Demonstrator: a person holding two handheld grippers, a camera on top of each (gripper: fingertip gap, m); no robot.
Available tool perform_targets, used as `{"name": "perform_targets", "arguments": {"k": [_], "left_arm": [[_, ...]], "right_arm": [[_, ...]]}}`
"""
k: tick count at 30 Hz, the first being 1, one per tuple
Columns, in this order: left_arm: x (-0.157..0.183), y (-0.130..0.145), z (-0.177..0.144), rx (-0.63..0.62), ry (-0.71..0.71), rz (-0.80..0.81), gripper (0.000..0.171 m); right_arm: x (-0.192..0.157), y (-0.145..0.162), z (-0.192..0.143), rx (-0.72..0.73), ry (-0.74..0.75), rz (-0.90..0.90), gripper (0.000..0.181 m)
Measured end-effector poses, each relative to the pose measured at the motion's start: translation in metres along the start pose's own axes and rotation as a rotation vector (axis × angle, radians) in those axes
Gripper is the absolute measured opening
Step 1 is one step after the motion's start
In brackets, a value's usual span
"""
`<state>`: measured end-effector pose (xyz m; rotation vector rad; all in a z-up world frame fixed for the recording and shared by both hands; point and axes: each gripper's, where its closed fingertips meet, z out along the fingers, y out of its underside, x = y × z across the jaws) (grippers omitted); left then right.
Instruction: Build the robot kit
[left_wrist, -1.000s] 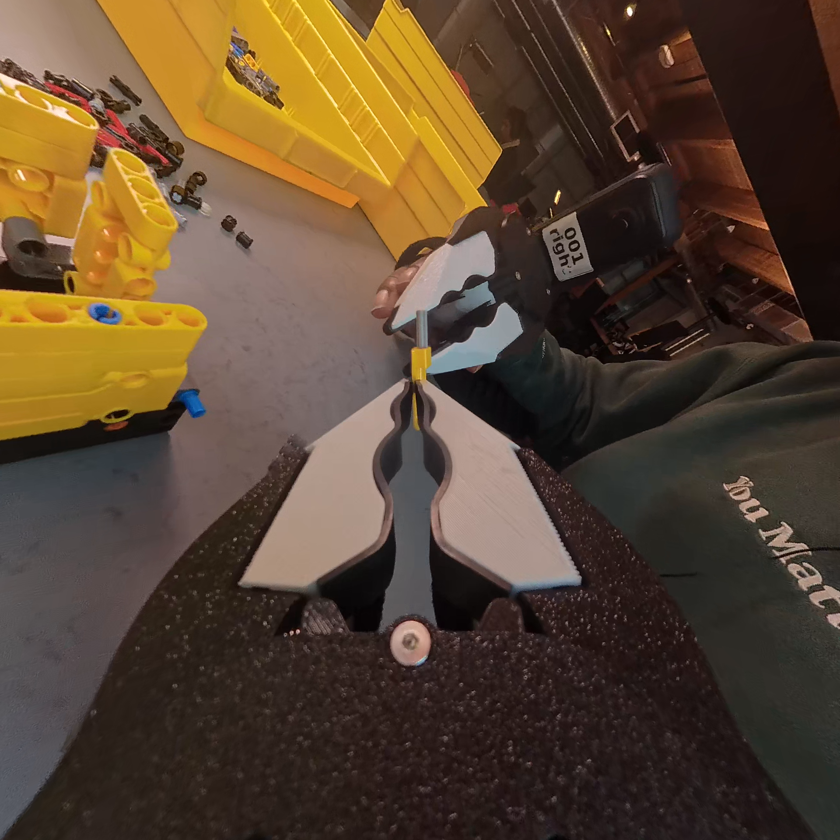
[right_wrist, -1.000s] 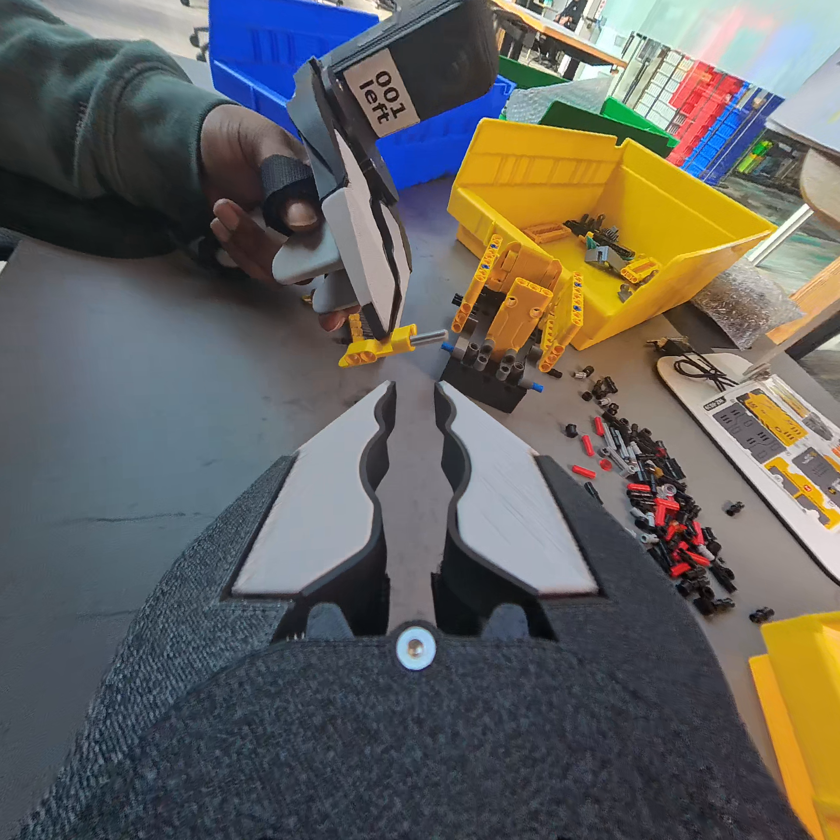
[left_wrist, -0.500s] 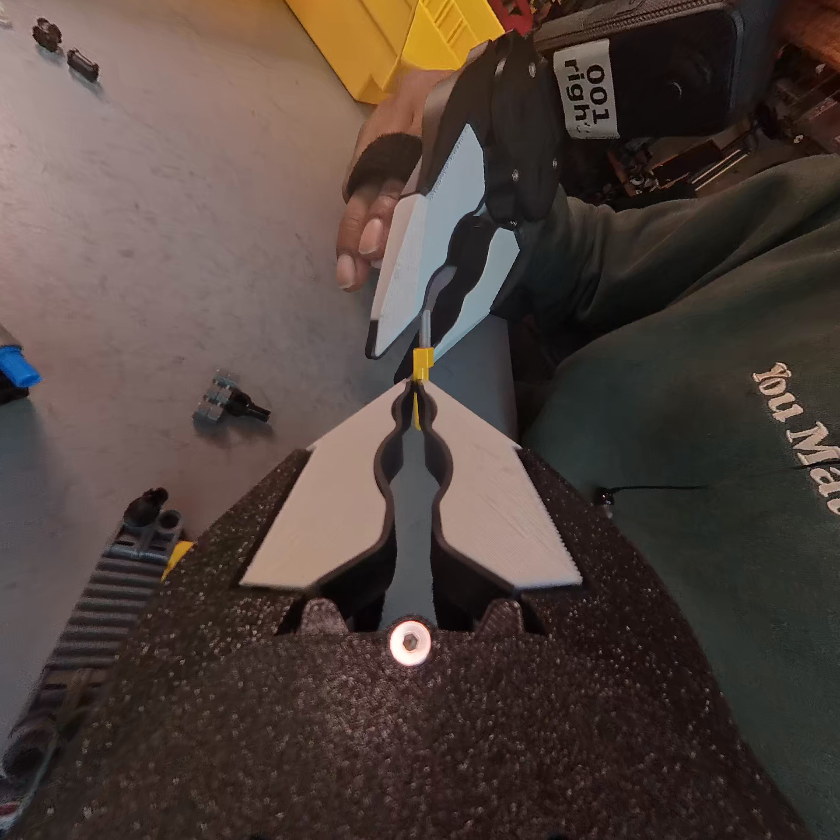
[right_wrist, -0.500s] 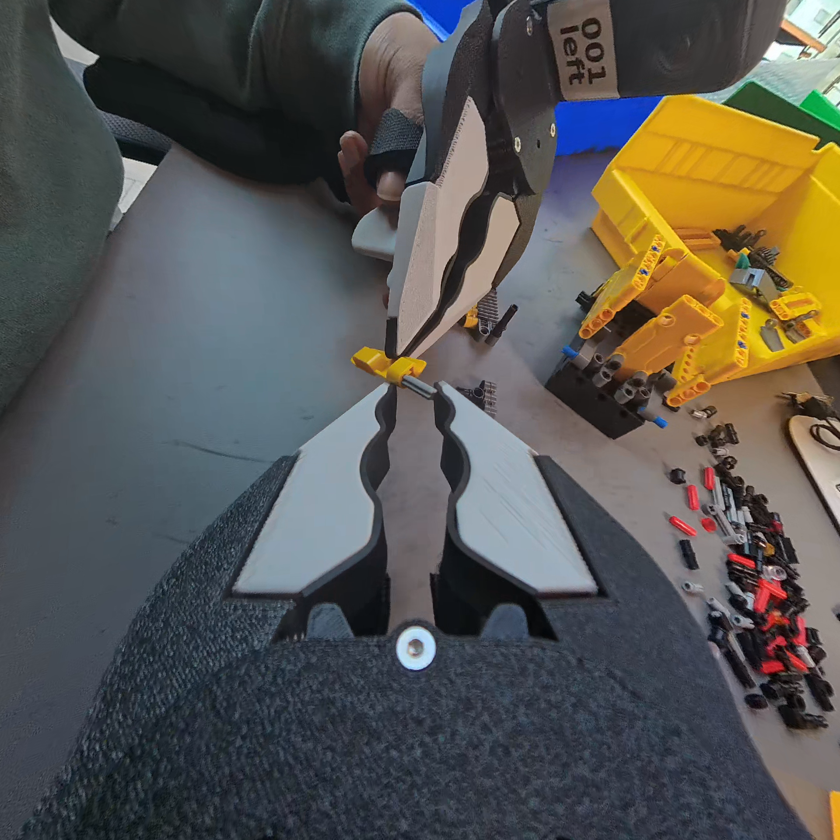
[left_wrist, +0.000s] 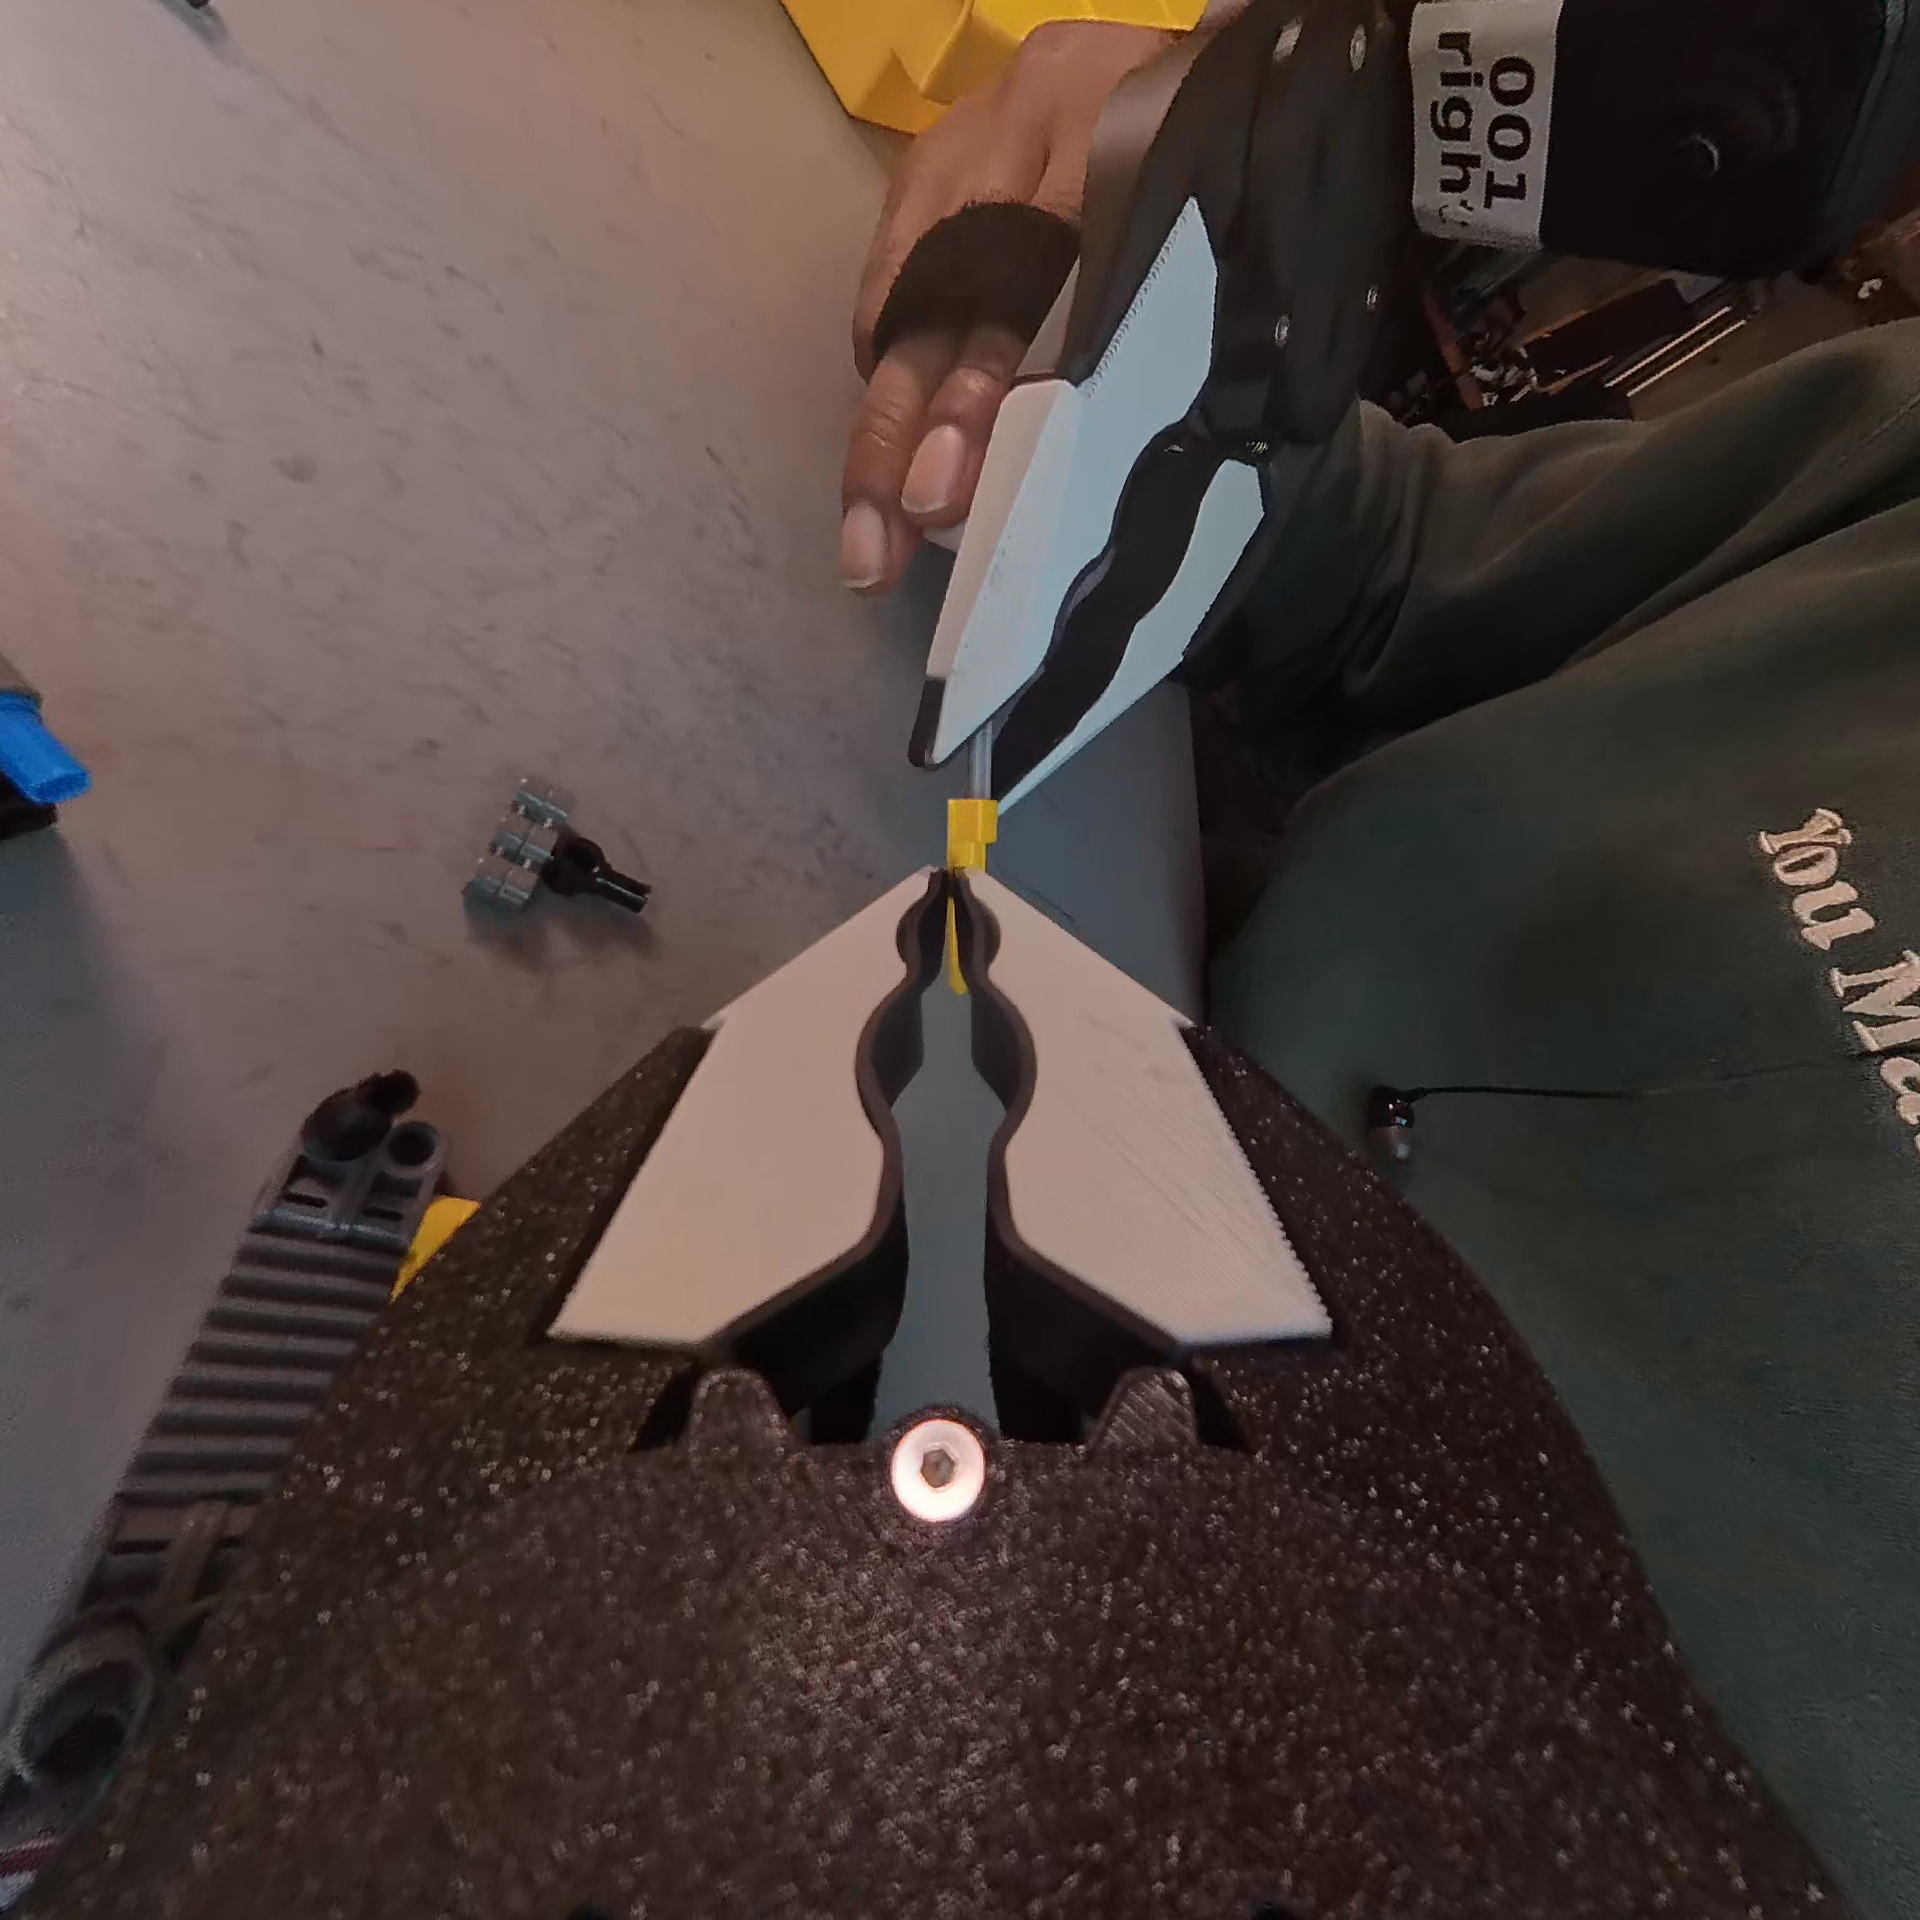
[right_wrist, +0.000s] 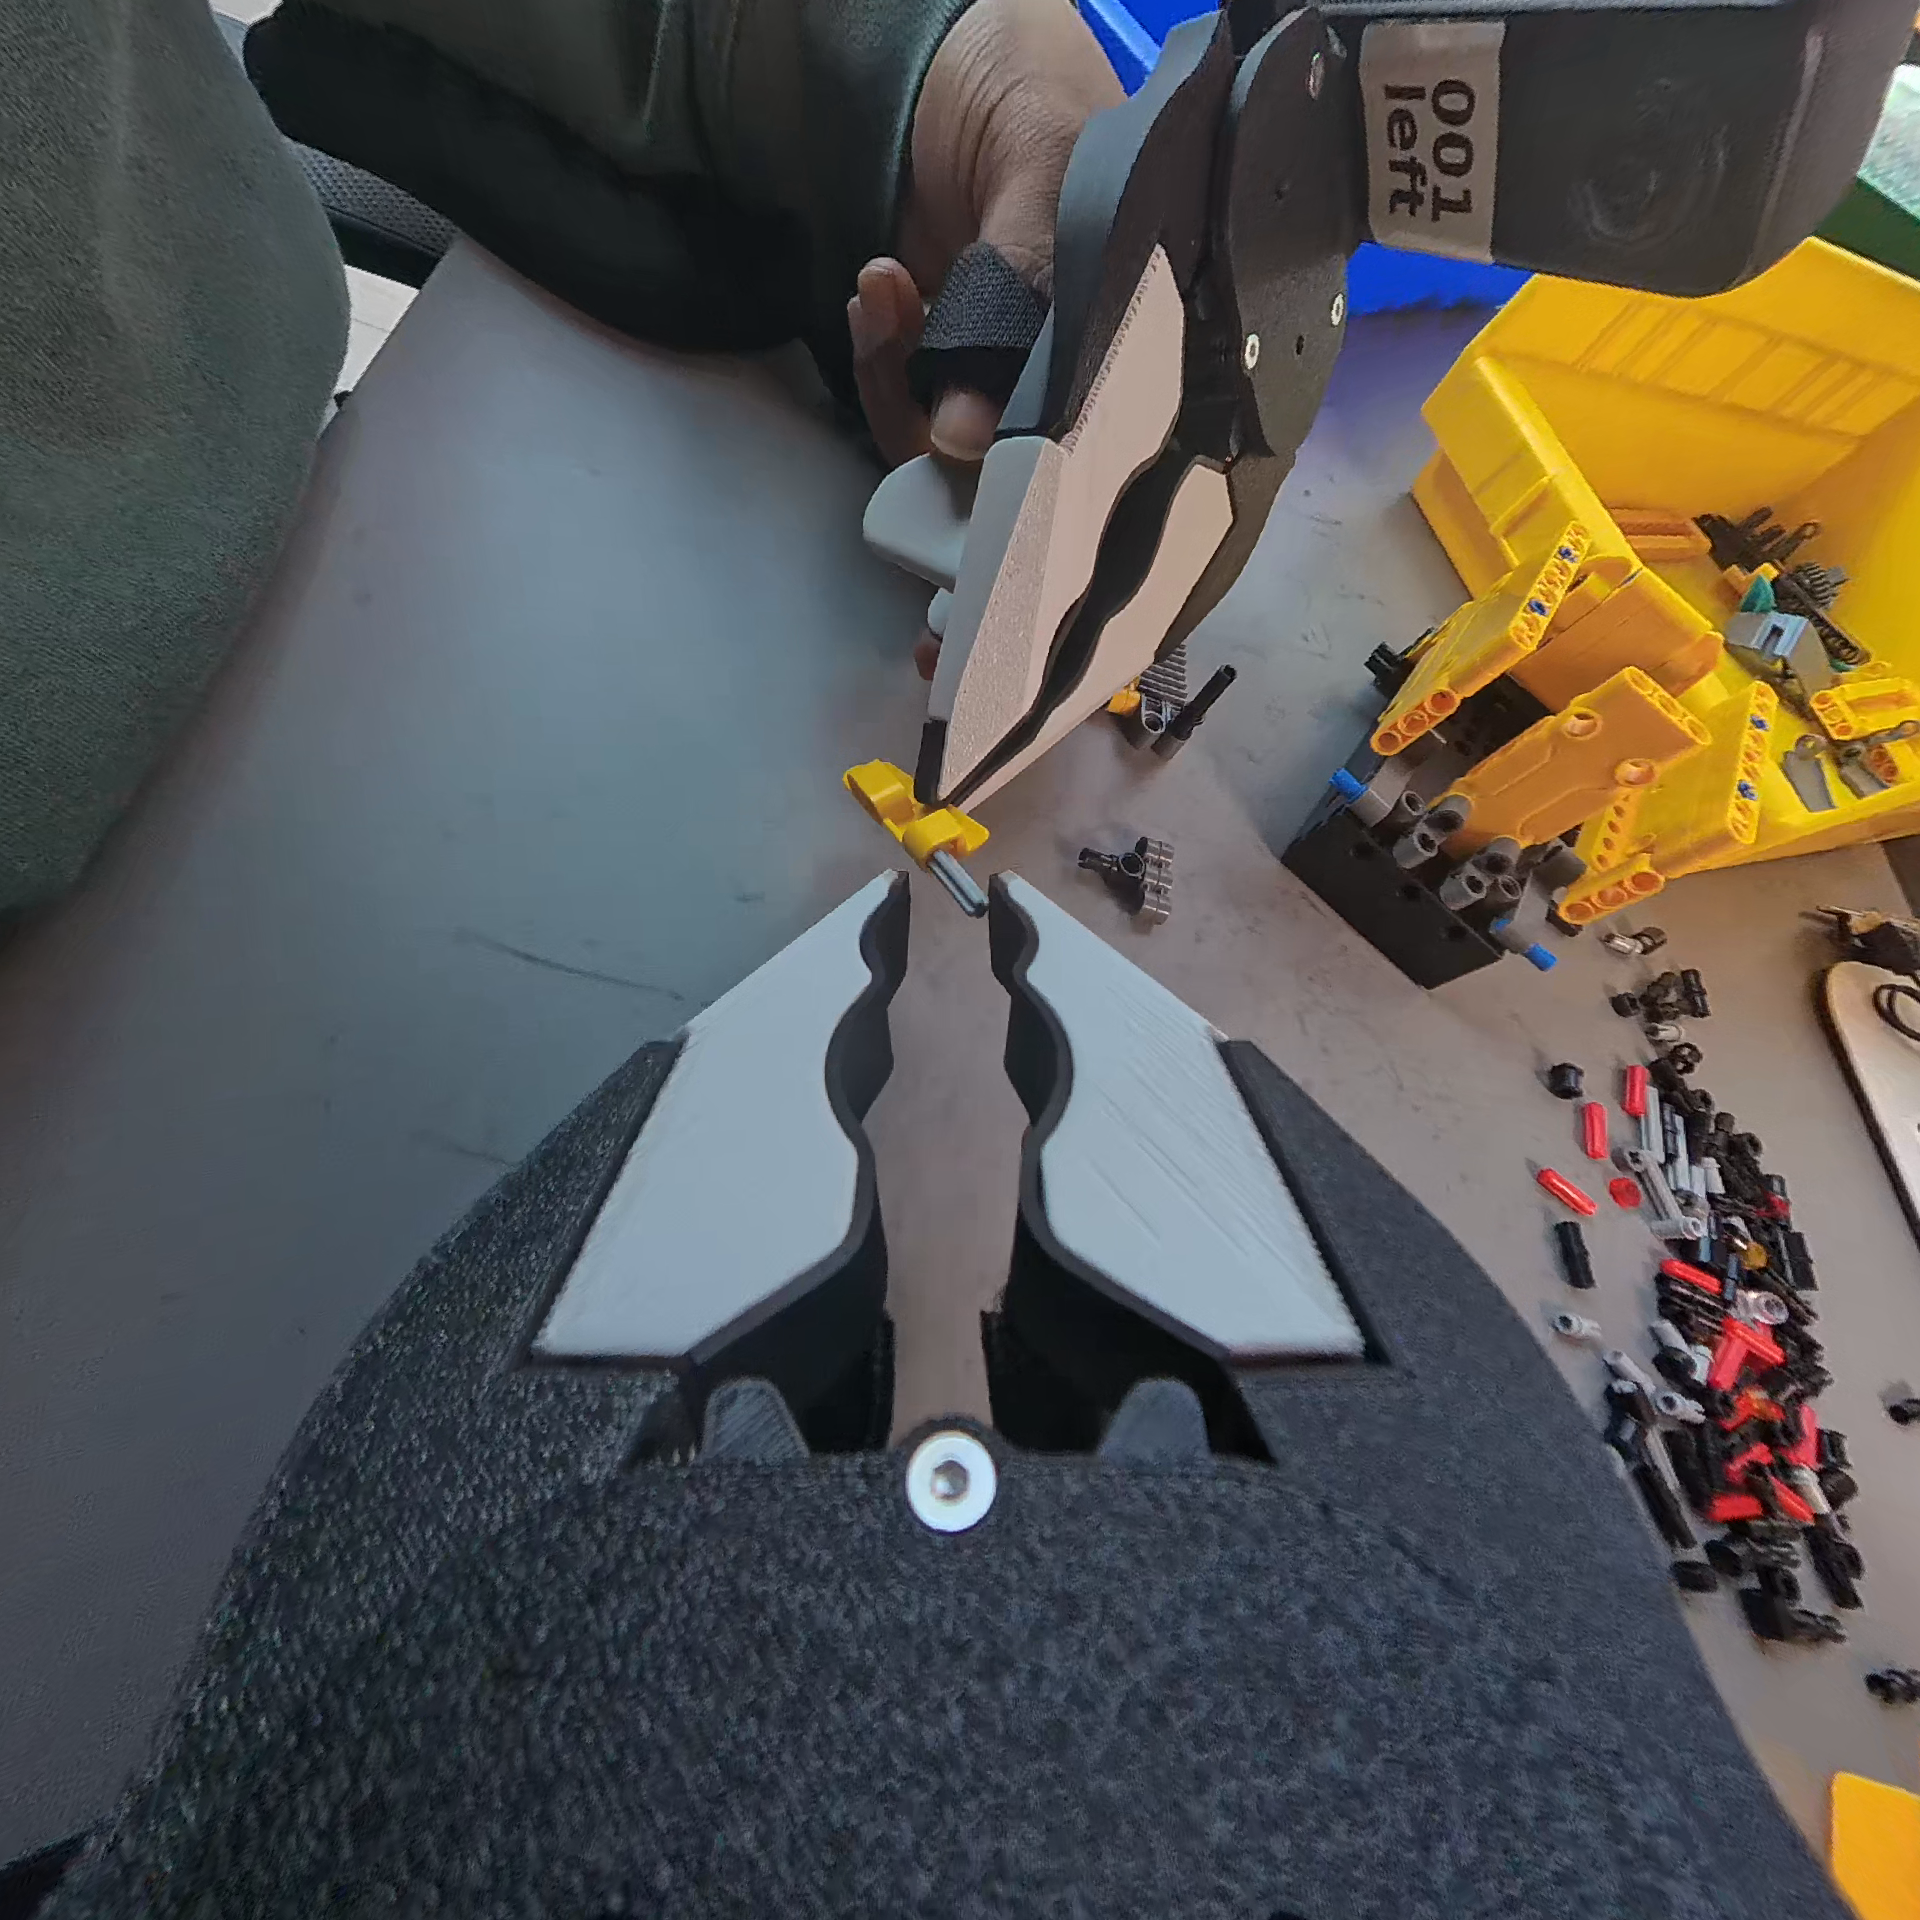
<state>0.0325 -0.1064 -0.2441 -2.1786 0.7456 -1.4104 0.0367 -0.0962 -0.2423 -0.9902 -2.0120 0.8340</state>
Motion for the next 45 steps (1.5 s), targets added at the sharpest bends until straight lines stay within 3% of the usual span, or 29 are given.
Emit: {"name": "perform_targets", "arguments": {"k": [6, 16, 23, 27, 35, 45], "left_arm": [[-0.004, -0.003, -0.002, 0.014, -0.024, 0.004, 0.001], [-0.005, -0.030, -0.024, 0.130, -0.194, 0.233, 0.006], [-0.016, -0.040, -0.030, 0.179, -0.315, 0.313, 0.009], [-0.027, -0.047, -0.039, 0.199, -0.431, 0.368, 0.011], [-0.047, -0.027, -0.031, 0.029, -0.581, 0.487, 0.025], [-0.059, -0.017, -0.026, -0.062, -0.635, 0.522, 0.037]], "right_arm": [[-0.008, 0.003, 0.002, -0.020, -0.047, 0.015, 0.003], [-0.005, 0.026, 0.010, -0.148, -0.035, 0.061, 0.006], [0.010, 0.016, 0.004, -0.069, 0.020, 0.119, 0.016], [0.035, 0.007, -0.004, 0.004, 0.142, 0.168, 0.017], [0.070, 0.009, -0.019, 0.051, 0.306, 0.253, 0.016], [0.068, 0.012, -0.015, 0.016, 0.306, 0.240, 0.015]]}}
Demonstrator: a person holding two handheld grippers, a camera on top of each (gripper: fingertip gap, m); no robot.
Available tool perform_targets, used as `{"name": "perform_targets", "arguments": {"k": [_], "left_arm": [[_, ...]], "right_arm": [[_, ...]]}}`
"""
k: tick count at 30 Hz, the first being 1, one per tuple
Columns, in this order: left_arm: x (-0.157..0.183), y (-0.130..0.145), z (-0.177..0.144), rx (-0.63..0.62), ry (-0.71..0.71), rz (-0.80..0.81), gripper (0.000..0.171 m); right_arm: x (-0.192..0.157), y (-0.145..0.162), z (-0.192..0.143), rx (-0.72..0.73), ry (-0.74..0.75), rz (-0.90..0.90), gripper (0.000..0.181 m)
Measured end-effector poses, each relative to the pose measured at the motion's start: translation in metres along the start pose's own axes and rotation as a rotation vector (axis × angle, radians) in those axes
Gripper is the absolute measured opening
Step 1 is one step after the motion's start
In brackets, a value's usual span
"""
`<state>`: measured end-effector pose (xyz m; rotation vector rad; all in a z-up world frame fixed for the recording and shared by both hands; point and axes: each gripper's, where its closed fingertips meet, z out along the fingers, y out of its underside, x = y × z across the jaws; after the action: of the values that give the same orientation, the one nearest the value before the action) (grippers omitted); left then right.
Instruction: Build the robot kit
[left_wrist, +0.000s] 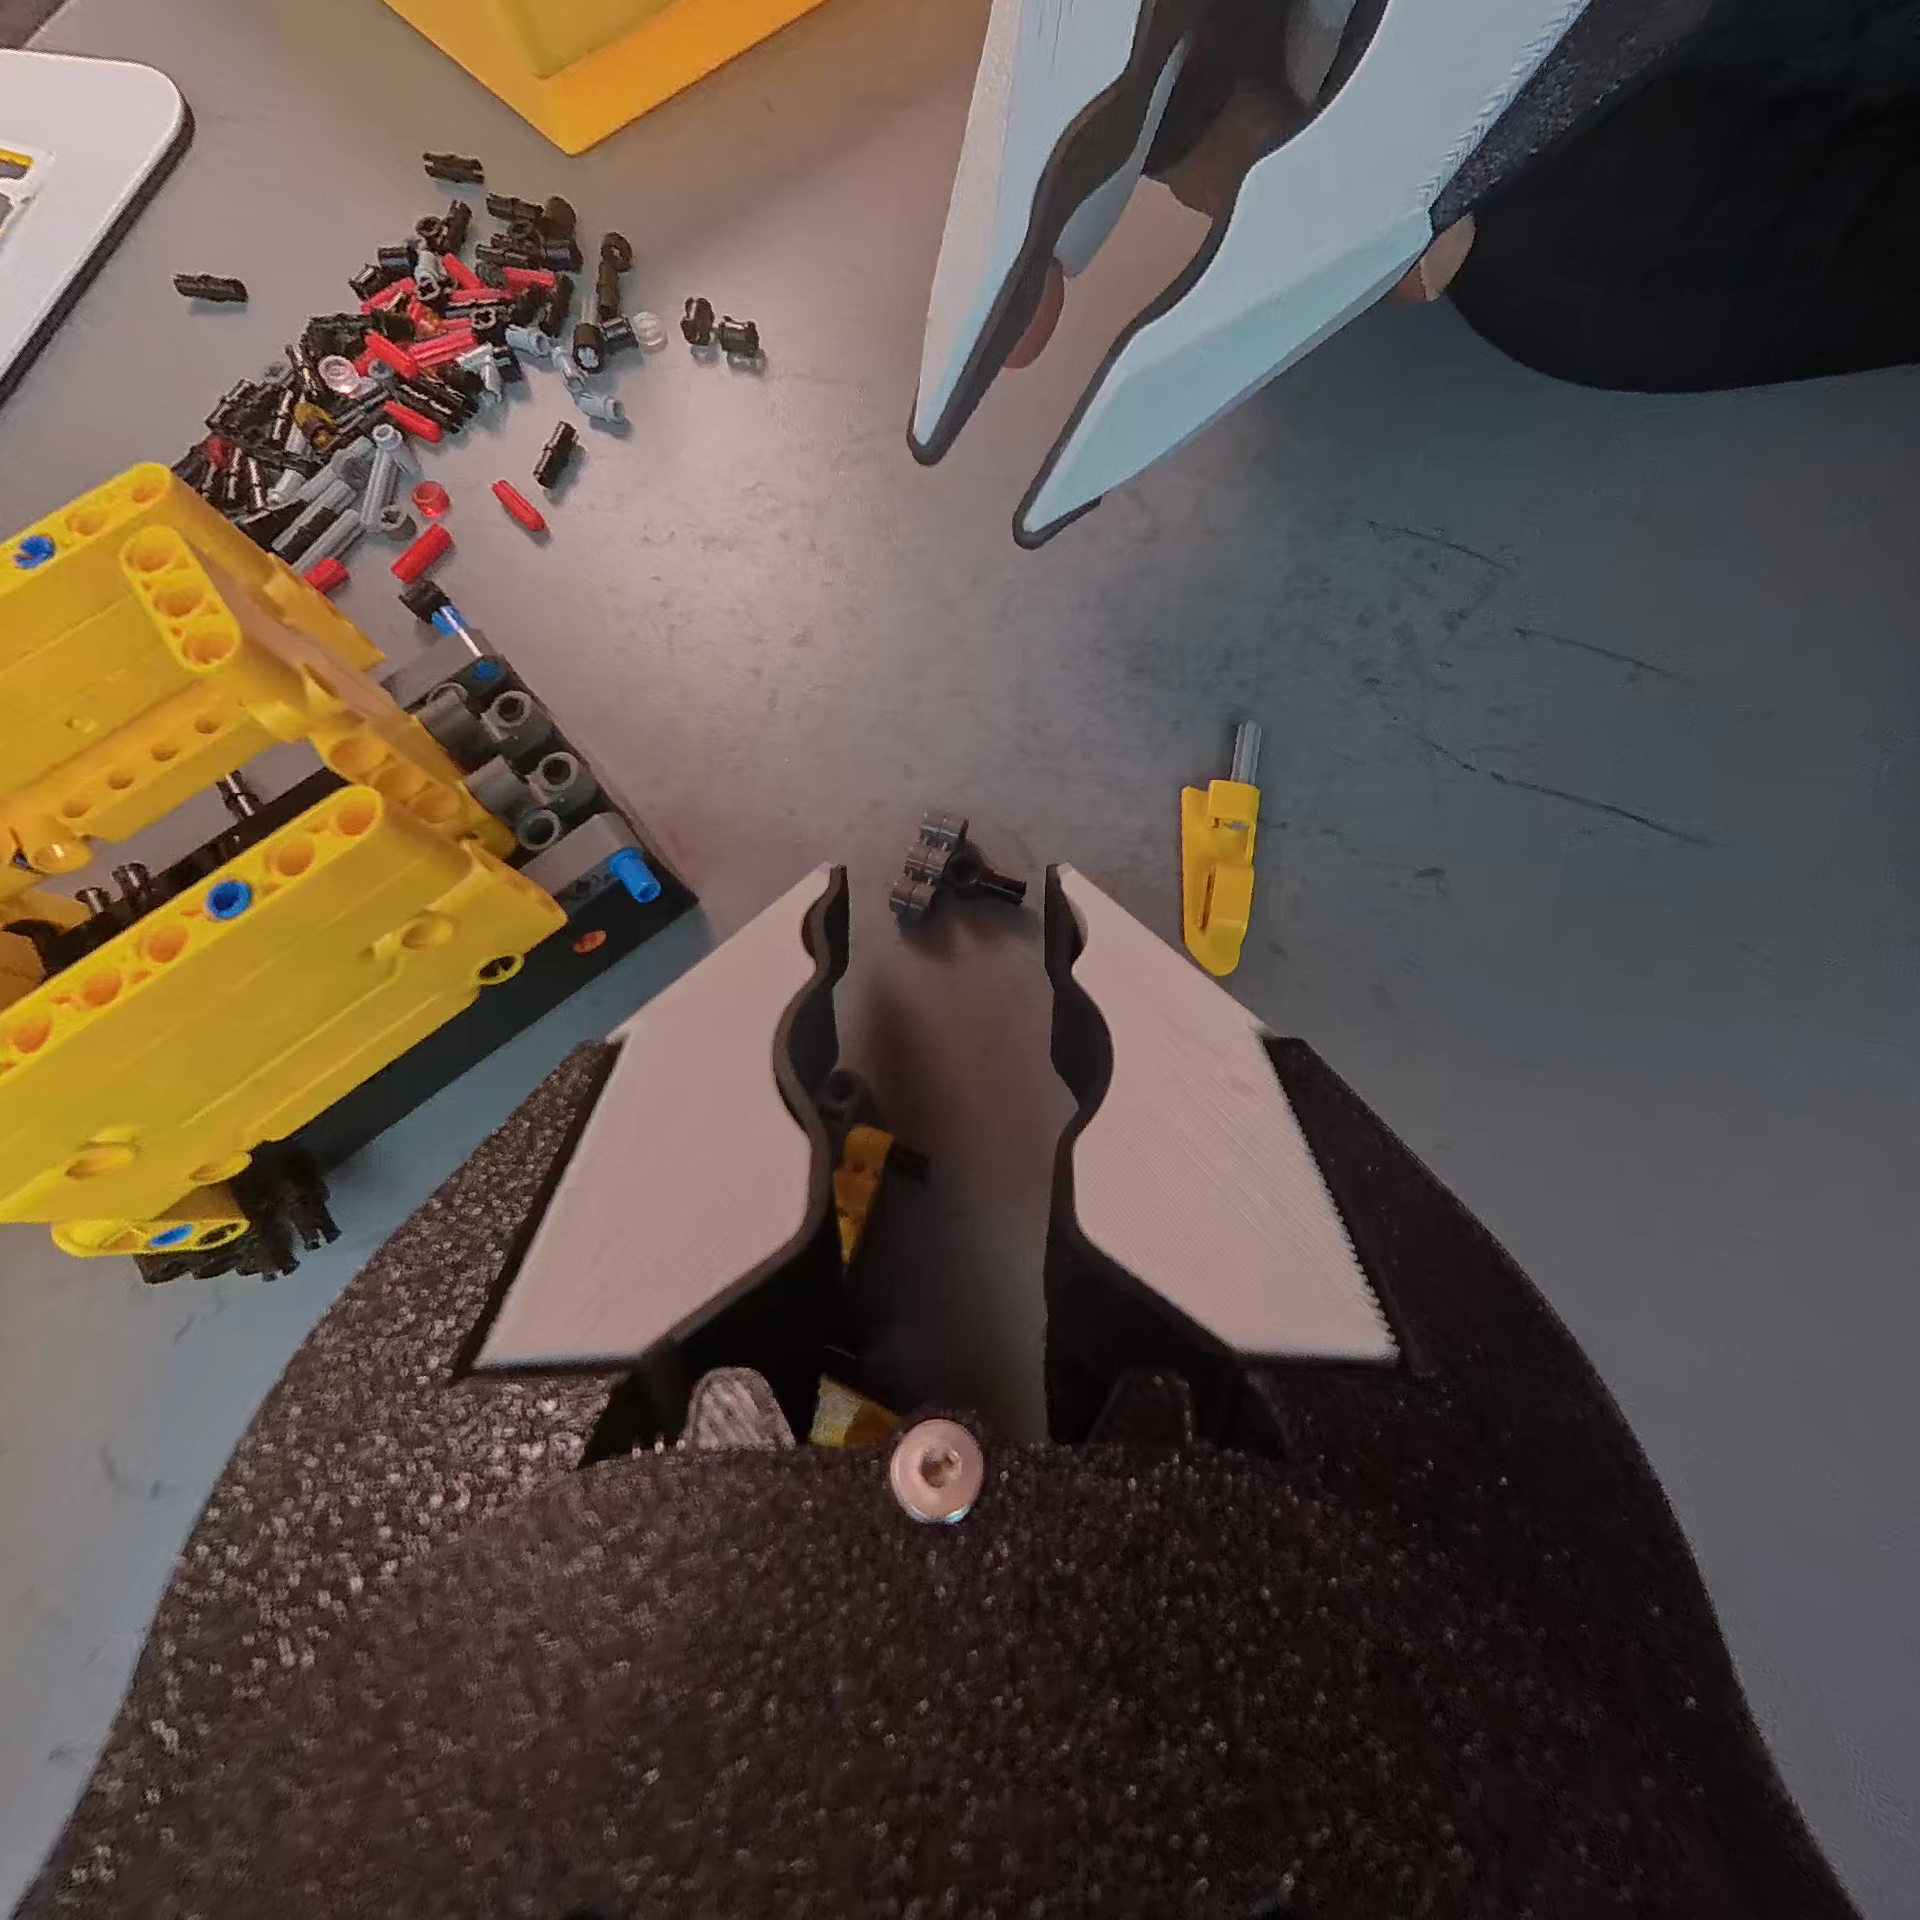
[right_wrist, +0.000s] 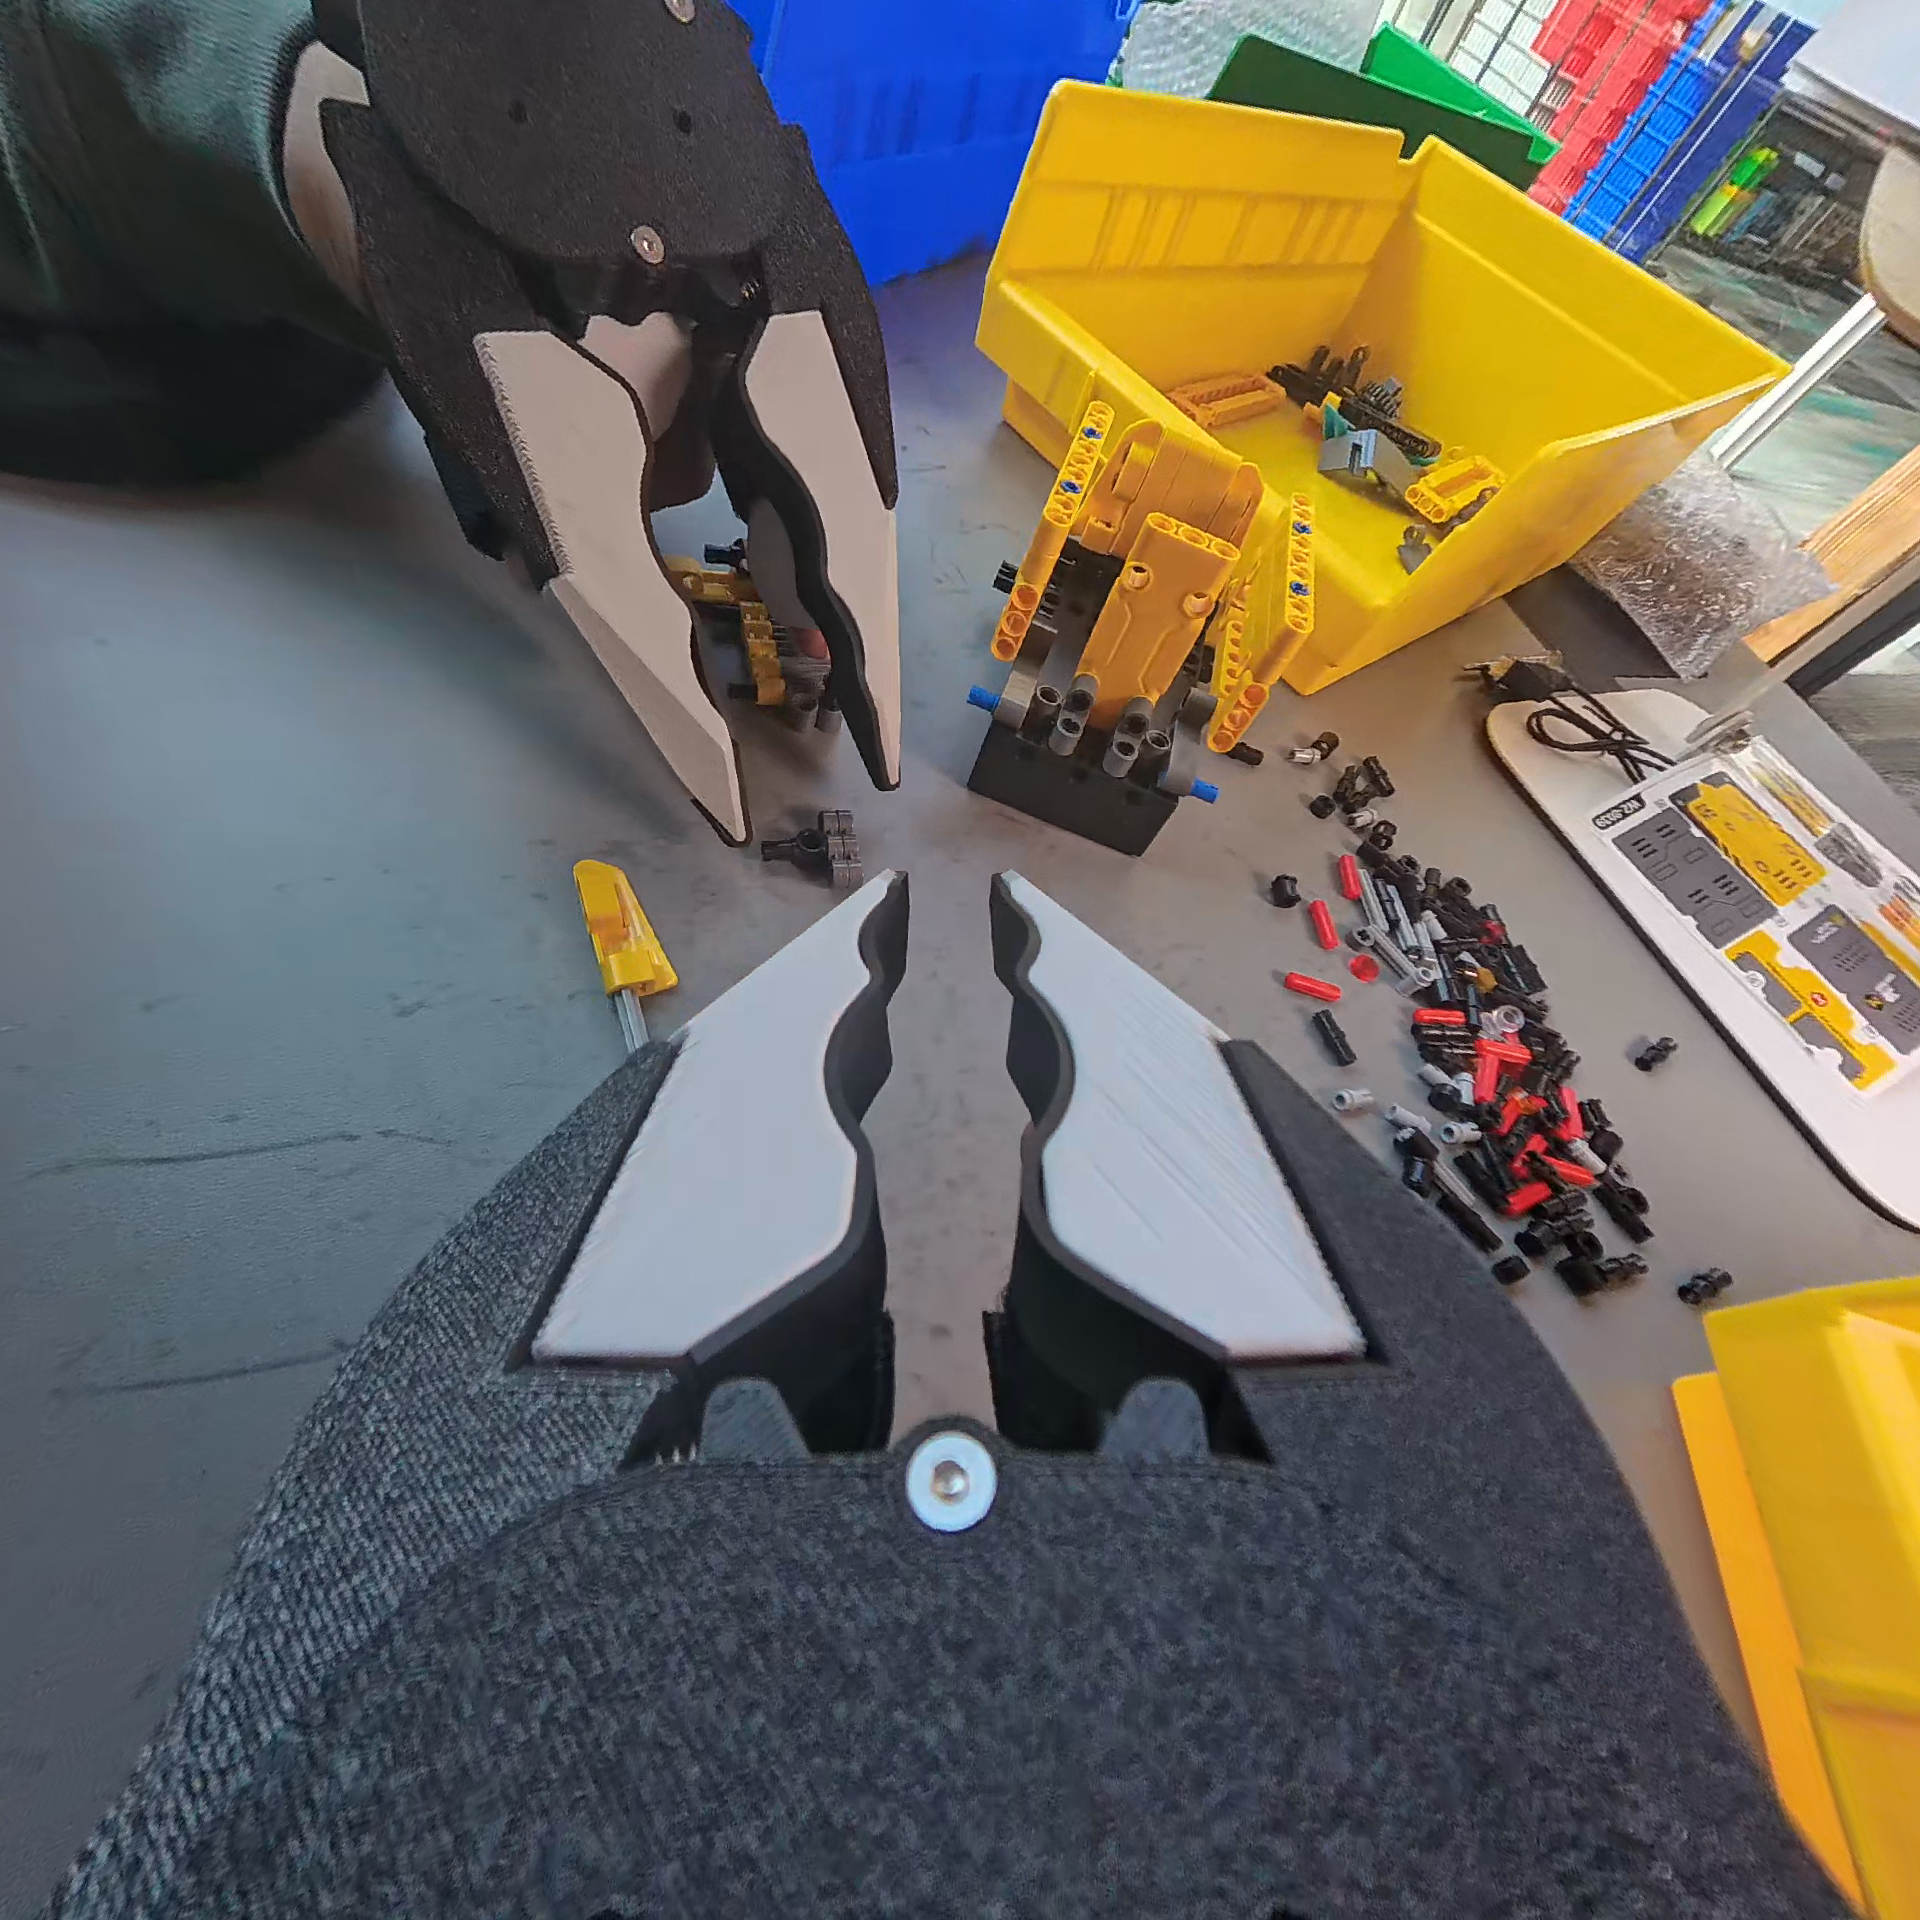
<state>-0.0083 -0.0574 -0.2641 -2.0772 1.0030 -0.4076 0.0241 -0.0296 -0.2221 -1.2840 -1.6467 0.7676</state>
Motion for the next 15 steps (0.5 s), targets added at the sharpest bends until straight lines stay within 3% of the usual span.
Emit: {"name": "perform_targets", "arguments": {"k": [9, 10, 11, 15], "left_arm": [[0.002, 0.009, 0.003, -0.081, -0.019, 0.101, 0.020], [0.000, 0.010, 0.003, -0.086, -0.038, 0.109, 0.004], [-0.003, 0.010, 0.002, -0.088, -0.066, 0.126, 0.000], [-0.001, 0.010, 0.001, -0.084, -0.058, 0.131, 0.000]], "right_arm": [[-0.005, 0.005, 0.005, -0.027, -0.020, 0.002, 0.014], [-0.005, 0.005, 0.006, -0.028, -0.022, 0.004, 0.014], [-0.005, 0.005, 0.006, -0.028, -0.023, 0.006, 0.014], [-0.005, 0.006, 0.007, -0.032, -0.027, 0.013, 0.014]]}}
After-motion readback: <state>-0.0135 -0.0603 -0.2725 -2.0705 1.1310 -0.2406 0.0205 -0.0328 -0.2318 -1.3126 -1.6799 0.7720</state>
